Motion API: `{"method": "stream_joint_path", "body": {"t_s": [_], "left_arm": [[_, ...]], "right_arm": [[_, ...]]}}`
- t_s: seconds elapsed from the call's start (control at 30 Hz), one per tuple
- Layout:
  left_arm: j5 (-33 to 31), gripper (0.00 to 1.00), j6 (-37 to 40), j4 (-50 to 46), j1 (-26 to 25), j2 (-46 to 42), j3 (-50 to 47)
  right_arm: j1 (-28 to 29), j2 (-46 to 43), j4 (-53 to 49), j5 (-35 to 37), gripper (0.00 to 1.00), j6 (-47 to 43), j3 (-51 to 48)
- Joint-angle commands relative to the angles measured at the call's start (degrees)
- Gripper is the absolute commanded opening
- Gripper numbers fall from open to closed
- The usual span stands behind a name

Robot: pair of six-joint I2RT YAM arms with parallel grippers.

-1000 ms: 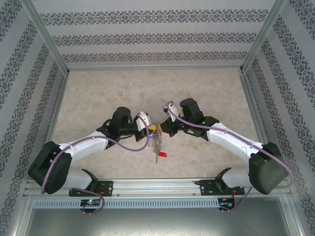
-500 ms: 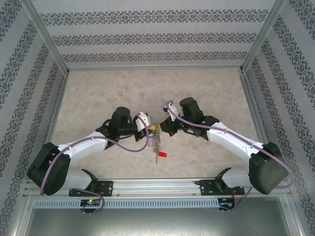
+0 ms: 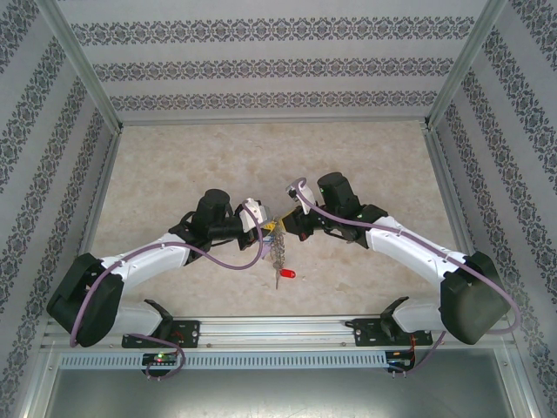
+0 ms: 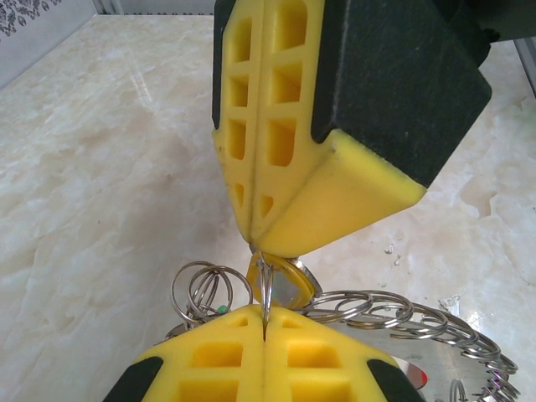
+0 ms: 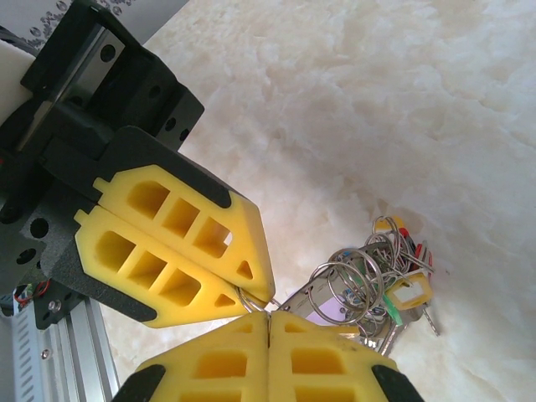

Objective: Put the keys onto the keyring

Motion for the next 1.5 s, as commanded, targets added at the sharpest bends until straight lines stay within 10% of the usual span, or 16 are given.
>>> {"method": "stream_joint_path", "body": {"t_s": [0.0,1.07,1.47], "left_arm": [[-0.49,0.0,-1.17,1.4,-0.43,-0.87,1.82],[2.19,0.0,-8.21,17.55,-0.47,-1.11,-3.43],[1.93,0.0,-2.65,7.56,-0.43,-0.73,-0.9]], "right_arm": [[0.23,-0.8,0.08,-1.15,0.0,0.82,2.51],[-6.55,3.11,5.79,-8.76,0.0,13.77,-1.83],[-7.54,1.85,4.76,-11.62,0.0,14.92,2.37]]}}
